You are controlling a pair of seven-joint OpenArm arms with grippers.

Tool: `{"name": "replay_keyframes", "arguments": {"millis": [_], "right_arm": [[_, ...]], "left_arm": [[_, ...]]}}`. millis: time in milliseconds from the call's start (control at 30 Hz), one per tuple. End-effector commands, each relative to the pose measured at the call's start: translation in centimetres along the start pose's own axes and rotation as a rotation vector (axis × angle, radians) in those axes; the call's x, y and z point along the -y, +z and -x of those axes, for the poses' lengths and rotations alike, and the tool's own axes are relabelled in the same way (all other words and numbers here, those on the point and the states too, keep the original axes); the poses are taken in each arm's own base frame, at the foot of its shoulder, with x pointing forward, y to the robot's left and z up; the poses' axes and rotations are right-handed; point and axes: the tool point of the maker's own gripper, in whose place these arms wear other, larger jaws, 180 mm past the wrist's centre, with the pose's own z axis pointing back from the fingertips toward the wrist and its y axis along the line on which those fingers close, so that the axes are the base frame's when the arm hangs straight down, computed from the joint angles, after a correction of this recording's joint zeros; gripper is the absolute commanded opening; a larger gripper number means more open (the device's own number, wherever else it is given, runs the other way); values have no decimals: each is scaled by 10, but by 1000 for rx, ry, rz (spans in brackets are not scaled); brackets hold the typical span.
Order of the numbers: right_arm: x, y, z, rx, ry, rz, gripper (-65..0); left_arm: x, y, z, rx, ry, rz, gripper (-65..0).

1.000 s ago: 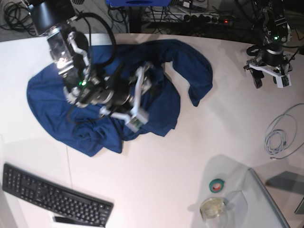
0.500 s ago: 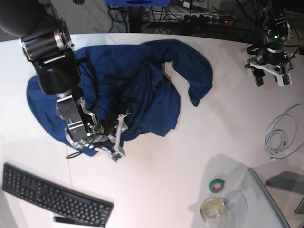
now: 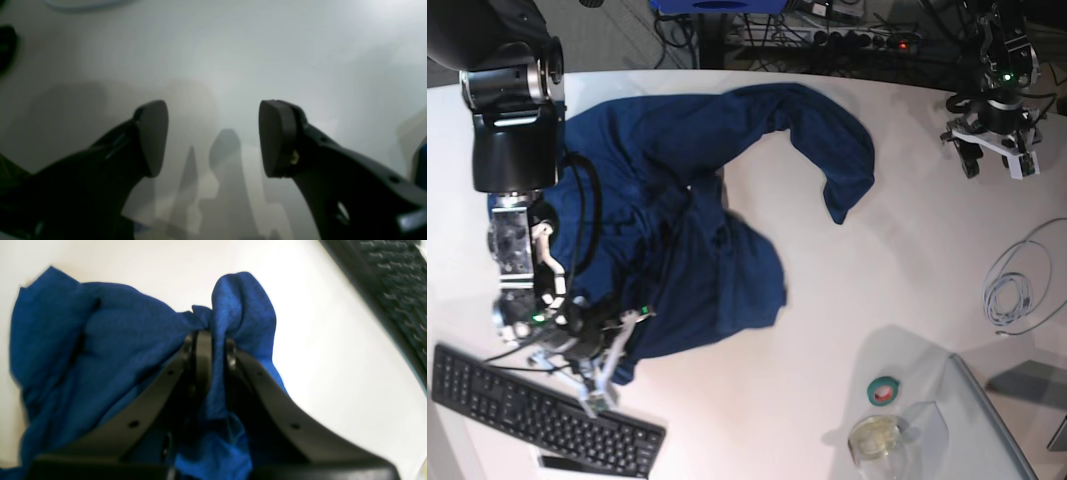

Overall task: Layout the t-shirt on the table in an organized manner, then fold the t-shirt properly
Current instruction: 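Drag the held fabric outward with the right gripper and release, then grasp the shirt middle with the right gripper and pull it outward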

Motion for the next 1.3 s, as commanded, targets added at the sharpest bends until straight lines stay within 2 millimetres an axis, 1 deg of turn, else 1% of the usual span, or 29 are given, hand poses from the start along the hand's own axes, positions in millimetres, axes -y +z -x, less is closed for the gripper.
{"name": "replay_keyframes", "arguments": {"millis": [0,67,100,133,200,267,300,400,433,467,567,667,767,900,1033,1233,1267], "right_arm": [[20,5,-21,71,-23,38,-648],[28,-3,-12,65,-62,38,-638],[27,-10,-3,30,-65,26,-605],[23,-16,7,-21,-57,12,-549],[21,-17,26,-128,-7,6,-404],[11,-9,23,-135,42,4,-264],[5,-3,21,-109,61,4,-233],[-30,17,-10,19,84,-17,-227],[-41,19,-13,21,79,-31,-227],[-51,17,-11,4,68,-51,-227],[-80,0,-9,-31,29,-123,-227],[-100,-26,5,-81,-11,-191,-227],[-108,-48,19,-123,-47,-234,-227],[-110,-60,20,-130,-66,-252,-227],[-113,-63,15,-131,-72,-262,-227],[-125,-64,11,-117,-80,-282,-227],[-128,-66,14,-121,-85,-287,-227]], "left_arm": [[-6,0,-14,44,-7,-8,-237],[-5,0,-13,43,-1,-7,-237],[-4,0,-13,42,-2,-4,-237],[-3,0,-13,42,-1,-2,-237],[-3,-1,-14,46,-1,-1,-237],[-3,0,-17,52,-3,0,-237],[-1,0,-16,51,-2,2,-237],[-3,1,-16,51,-1,-1,-237],[-3,1,-15,49,-2,-1,-237],[-3,1,-14,48,-3,-1,-237],[-4,2,-14,47,-3,-3,-237],[-5,2,-13,46,-3,-5,-239],[-7,6,-7,34,-10,-6,-239],[-5,8,-14,52,-16,-2,-239],[-5,8,-16,57,-17,-1,-239],[-1,8,-16,57,-19,8,-239],[-1,7,-17,59,-20,7,-239]]}}
